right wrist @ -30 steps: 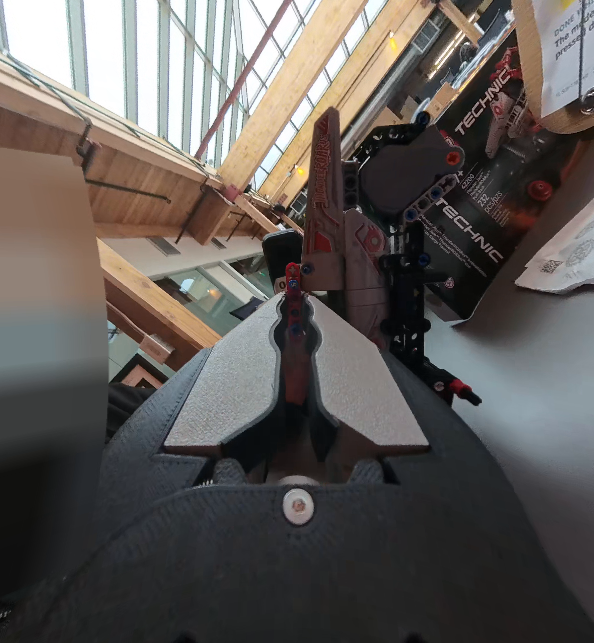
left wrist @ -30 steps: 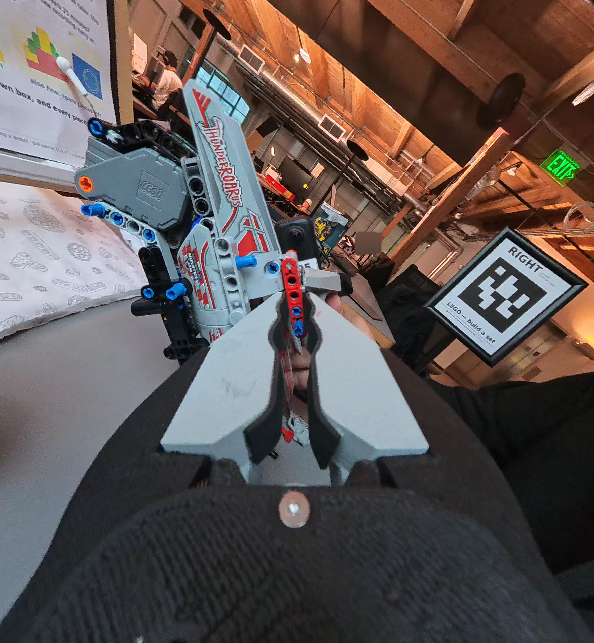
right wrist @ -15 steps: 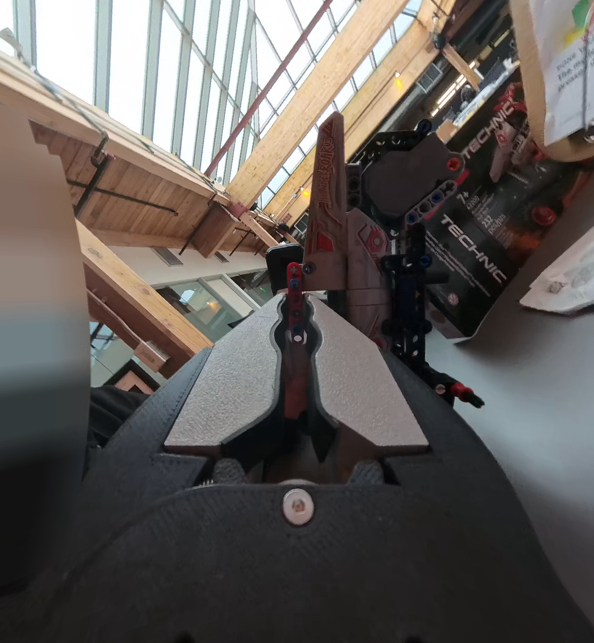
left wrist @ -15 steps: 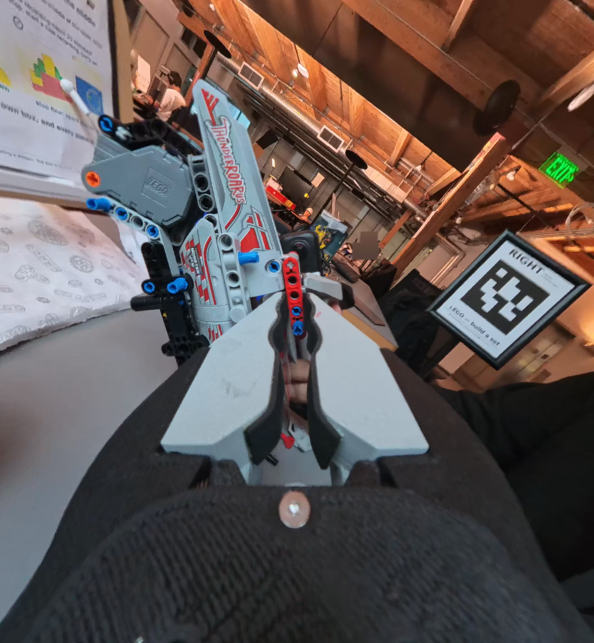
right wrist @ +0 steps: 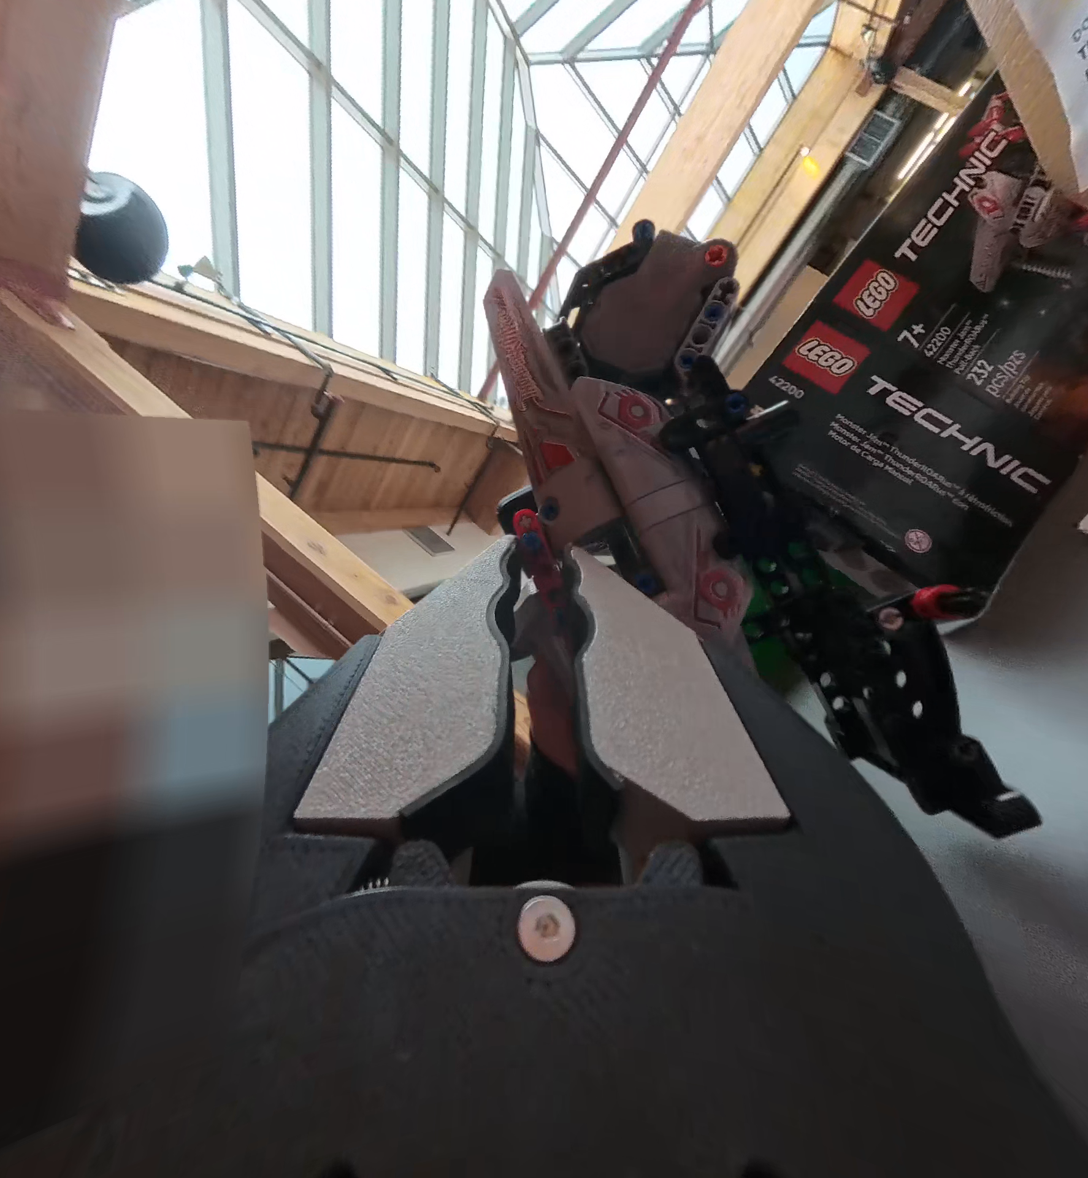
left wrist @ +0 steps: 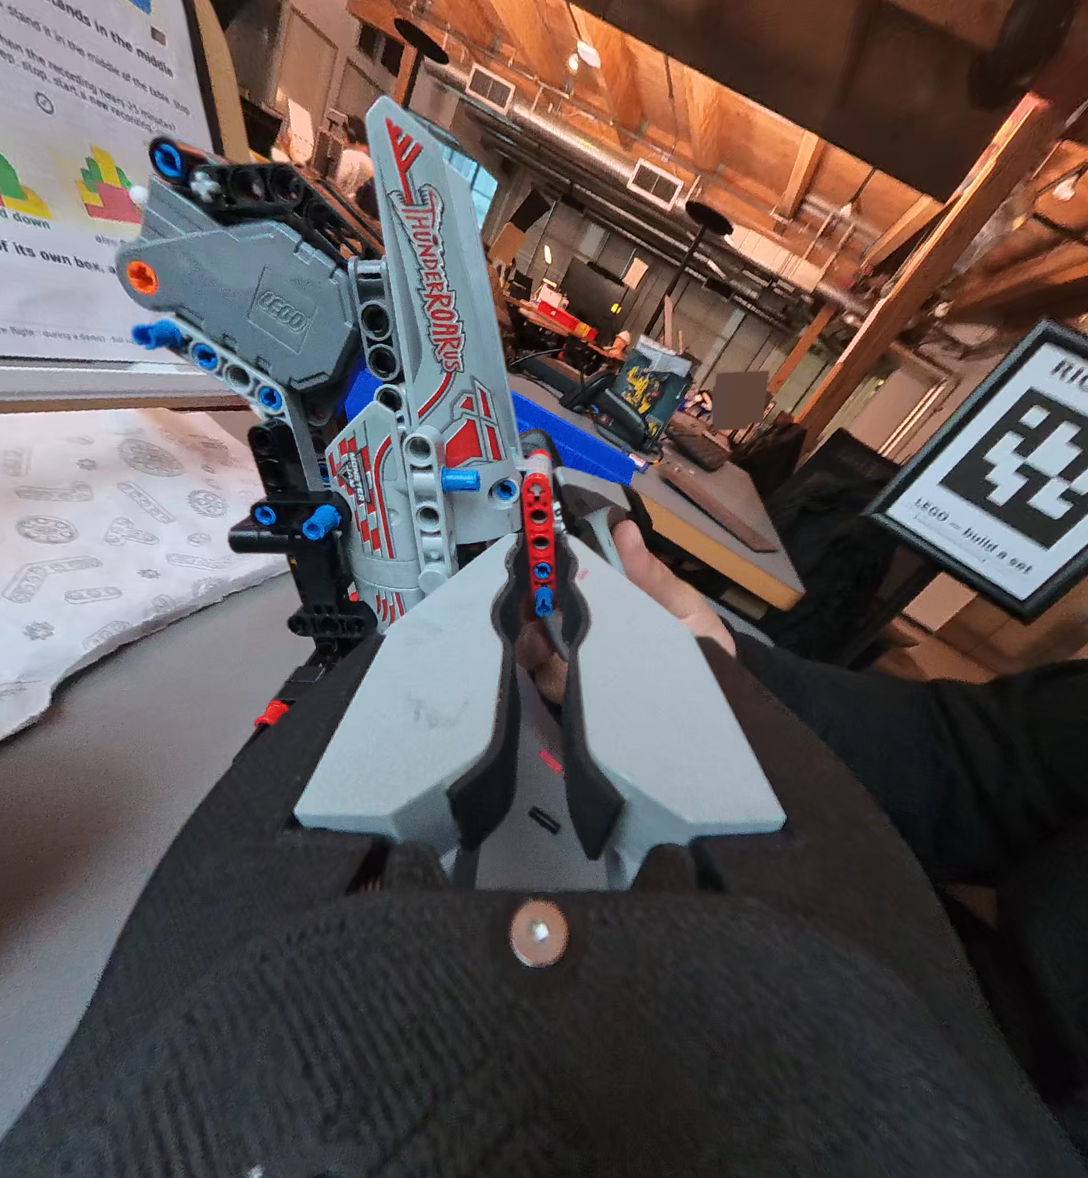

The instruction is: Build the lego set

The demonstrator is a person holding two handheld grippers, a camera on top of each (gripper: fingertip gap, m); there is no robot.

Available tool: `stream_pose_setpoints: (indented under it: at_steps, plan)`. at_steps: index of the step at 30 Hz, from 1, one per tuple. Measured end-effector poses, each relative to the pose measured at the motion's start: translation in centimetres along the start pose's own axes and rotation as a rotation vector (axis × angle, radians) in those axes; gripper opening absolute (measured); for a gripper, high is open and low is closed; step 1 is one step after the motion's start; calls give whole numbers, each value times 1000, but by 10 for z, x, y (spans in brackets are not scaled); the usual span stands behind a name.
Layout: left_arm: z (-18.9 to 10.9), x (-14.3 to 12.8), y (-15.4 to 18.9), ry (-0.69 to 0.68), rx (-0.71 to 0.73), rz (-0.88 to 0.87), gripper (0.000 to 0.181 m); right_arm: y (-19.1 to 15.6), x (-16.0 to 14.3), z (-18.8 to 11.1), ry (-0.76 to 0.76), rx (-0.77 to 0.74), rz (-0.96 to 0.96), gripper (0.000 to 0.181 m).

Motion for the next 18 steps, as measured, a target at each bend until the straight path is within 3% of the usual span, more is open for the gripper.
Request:
stream_pose_setpoints:
  at_steps: [8,12,18]
  plan:
    - [-2,0,-3,12,-7,-59,7,-14,8,5,-130,-135,-306,5]
    - [-3,2,-3,0,4,-64,7,-16,9,7,-170,-175,-363,4]
    - [-10,4,-5,113,-90,-188,6,-16,6,13,-115,-115,-246,2]
Point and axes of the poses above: each gripper's, where its closed fingertips meet, z out along the fingers, x out of its top, y = z × x across the jaws, the point moved 10 cm from there along -z, back along the fingers, and after that the axes turned 3 degrees about -x, right-handed, at the moved point
